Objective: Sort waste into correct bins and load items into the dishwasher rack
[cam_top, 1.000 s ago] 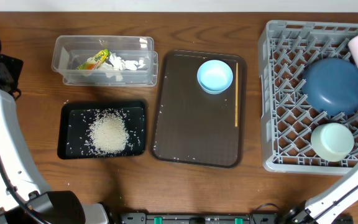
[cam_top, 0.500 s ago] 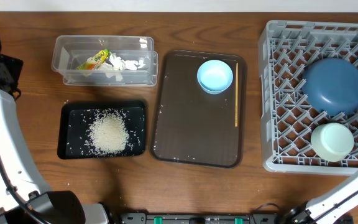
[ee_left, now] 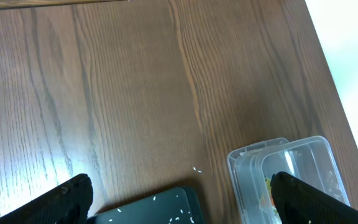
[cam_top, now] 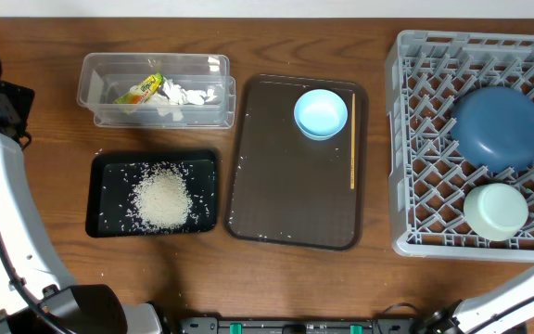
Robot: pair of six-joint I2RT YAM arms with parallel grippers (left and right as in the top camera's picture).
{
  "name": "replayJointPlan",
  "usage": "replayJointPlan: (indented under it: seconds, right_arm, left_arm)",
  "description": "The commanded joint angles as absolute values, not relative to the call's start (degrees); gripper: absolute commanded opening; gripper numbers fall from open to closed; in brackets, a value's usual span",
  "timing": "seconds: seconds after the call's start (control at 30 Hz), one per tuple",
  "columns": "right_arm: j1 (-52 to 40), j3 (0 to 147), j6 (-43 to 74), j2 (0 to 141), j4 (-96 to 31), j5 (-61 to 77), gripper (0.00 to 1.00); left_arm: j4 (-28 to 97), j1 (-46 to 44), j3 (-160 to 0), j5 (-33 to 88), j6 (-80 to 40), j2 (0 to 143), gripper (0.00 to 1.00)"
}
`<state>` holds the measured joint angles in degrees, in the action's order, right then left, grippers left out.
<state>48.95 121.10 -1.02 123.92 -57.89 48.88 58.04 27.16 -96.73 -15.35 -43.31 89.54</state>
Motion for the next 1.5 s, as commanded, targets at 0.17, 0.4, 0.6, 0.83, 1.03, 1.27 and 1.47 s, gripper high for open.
replayJointPlan:
  seconds: [0.17, 0.4, 0.6, 0.83, 1.03, 1.27, 1.47]
  right_arm:
    - [42.1, 121.4, 5.8, 115.0, -58.7, 33.5, 0.01]
    - [28.2, 121.4, 6.8, 111.7, -59.7, 25.4, 0.04]
    - [12.4, 121.4, 4.5, 110.0, -55.6, 46.9, 0.99]
    - [-4.1, 121.3, 7.8, 110.9, -53.7, 30.0, 0.81]
    - [-16.4, 121.0, 17.3, 111.0, -65.6, -5.3, 0.79]
    - [-24.8, 116.7, 22.5, 113.6, -70.6, -10.6, 0.64]
    - [-25.5, 108.2, 26.2, 116.1, -69.3, -11.5, 0.51]
  left_arm:
    - [58.1, 27.3, -96.6, -15.7, -43.4, 89.5, 0.93]
    - [58.1, 27.3, -96.6, -15.7, -43.4, 89.5, 0.94]
    - [58.1, 27.2, -96.6, -15.7, -43.4, 89.5, 0.93]
    - [58.1, 27.2, -96.6, -15.7, -43.4, 89.5, 0.93]
    - [58.1, 27.3, -96.6, -15.7, -43.4, 89.5, 0.94]
    - [58.1, 27.3, -96.6, -15.7, -43.4, 89.5, 0.93]
    - [58.1, 27.2, -96.6, -15.7, -43.4, 89.5, 0.93]
